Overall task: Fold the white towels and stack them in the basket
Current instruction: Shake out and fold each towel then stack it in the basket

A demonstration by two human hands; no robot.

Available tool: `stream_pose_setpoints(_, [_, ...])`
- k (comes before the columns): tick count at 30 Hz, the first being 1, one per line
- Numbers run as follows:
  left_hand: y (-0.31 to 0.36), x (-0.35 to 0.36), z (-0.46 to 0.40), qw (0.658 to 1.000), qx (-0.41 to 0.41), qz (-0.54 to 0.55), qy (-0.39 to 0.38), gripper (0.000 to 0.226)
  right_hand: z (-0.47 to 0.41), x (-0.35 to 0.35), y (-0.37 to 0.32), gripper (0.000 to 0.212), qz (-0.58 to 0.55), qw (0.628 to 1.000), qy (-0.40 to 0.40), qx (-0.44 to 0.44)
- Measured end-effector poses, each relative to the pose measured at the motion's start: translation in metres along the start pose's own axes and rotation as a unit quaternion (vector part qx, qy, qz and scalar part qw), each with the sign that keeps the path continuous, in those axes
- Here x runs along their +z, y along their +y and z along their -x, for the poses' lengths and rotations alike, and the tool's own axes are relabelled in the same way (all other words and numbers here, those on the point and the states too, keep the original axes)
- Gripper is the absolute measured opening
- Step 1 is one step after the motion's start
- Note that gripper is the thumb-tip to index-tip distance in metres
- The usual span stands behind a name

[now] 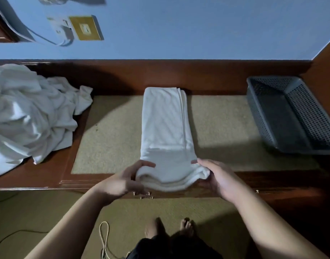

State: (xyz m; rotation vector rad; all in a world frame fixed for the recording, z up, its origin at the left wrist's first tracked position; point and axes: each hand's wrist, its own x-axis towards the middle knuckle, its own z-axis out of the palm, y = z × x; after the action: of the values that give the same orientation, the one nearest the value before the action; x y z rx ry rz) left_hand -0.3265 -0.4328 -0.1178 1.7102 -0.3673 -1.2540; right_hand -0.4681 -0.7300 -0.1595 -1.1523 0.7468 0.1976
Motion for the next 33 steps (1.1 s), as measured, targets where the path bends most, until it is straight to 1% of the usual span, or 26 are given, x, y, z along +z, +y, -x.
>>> stream_pose_setpoints(1, [0.005,-0.01,-0.004,0.999,0.011,-0.047,-0.025,0.073,-0.004,-0.001,-0.01,0.051,-0.018,0.999,-0.029,-0.001])
stream_pose_setpoints(2, [0.009,-0.018,-0.01,0.993,0.032,-0.112,-0.024,0.075,-0.007,-0.001,-0.02,0.062,-0.024,0.998,-0.062,-0.007])
stream_pose_setpoints(3, [0.013,-0.023,-0.016,0.984,0.059,-0.169,-0.004,0.071,-0.011,-0.002,-0.03,0.073,-0.017,0.995,-0.092,-0.018])
stream_pose_setpoints(4, [0.016,-0.028,-0.025,0.976,0.091,-0.196,0.018,0.061,-0.015,-0.003,-0.038,0.08,-0.009,0.993,-0.115,-0.028])
stream_pose_setpoints(5, [0.019,-0.031,-0.033,0.972,0.116,-0.2,0.035,0.048,-0.02,-0.005,-0.046,0.084,0.01,0.99,-0.136,-0.033])
stream_pose_setpoints(6, [0.023,-0.034,-0.04,0.973,0.125,-0.188,0.054,0.036,-0.025,-0.005,-0.055,0.082,0.027,0.987,-0.153,-0.038])
stream_pose_setpoints(8, [0.032,-0.041,-0.055,0.972,0.122,-0.176,0.099,0.025,-0.037,-0.006,-0.067,0.066,0.03,0.985,-0.163,-0.05])
stream_pose_setpoints(9, [0.037,-0.045,-0.063,0.968,0.123,-0.186,0.119,0.021,-0.045,-0.006,-0.072,0.058,0.03,0.987,-0.148,-0.053])
stream_pose_setpoints(10, [0.041,-0.05,-0.071,0.961,0.119,-0.207,0.137,0.015,-0.051,-0.005,-0.078,0.051,0.042,0.991,-0.118,-0.055])
stream_pose_setpoints(11, [0.046,-0.056,-0.078,0.952,0.112,-0.237,0.156,0.009,-0.06,-0.004,-0.085,0.043,0.067,0.993,-0.077,-0.059])
stream_pose_setpoints(12, [0.052,-0.062,-0.085,0.944,0.106,-0.26,0.177,0.009,-0.068,-0.002,-0.092,0.033,0.1,0.992,-0.038,-0.066])
stream_pose_setpoints(13, [0.057,-0.067,-0.093,0.939,0.102,-0.267,0.193,0.012,-0.078,0.0,-0.1,0.024,0.14,0.987,-0.01,-0.075])
stream_pose_setpoints(15, [0.066,-0.08,-0.11,0.935,0.093,-0.271,0.211,0.021,-0.1,0.002,-0.117,0.014,0.22,0.971,0.014,-0.093])
stream_pose_setpoints(17, [0.073,-0.092,-0.131,0.931,0.092,-0.272,0.225,0.028,-0.125,0.001,-0.13,0.015,0.267,0.958,0.014,-0.106])
stream_pose_setpoints(18, [0.077,-0.097,-0.14,0.93,0.088,-0.262,0.244,0.029,-0.138,0.002,-0.136,0.016,0.273,0.955,0.012,-0.113])
stream_pose_setpoints(20, [0.085,-0.105,-0.159,0.934,0.074,-0.22,0.272,0.028,-0.166,0.001,-0.142,0.02,0.264,0.958,0.015,-0.11])
stream_pose_setpoints(23, [0.096,-0.115,-0.189,0.953,0.048,-0.124,0.272,0.029,-0.206,0.001,-0.153,0.026,0.221,0.97,0.039,-0.092])
stream_pose_setpoints(27, [0.111,-0.139,-0.242,0.943,0.051,-0.086,0.319,0.03,-0.258,0.005,-0.175,0.021,0.185,0.978,0.051,-0.085])
stream_pose_setpoints(29, [0.115,-0.153,-0.272,0.935,0.047,-0.071,0.345,0.04,-0.287,0.006,-0.184,0.018,0.179,0.979,0.061,-0.075])
stream_pose_setpoints(31, [0.116,-0.166,-0.303,0.927,0.037,-0.053,0.37,0.057,-0.316,0.007,-0.194,0.021,0.171,0.979,0.087,-0.061])
stream_pose_setpoints(33, [0.116,-0.178,-0.331,0.919,0.02,-0.025,0.392,0.062,-0.344,0.01,-0.201,0.021,0.175,0.977,0.109,-0.054])
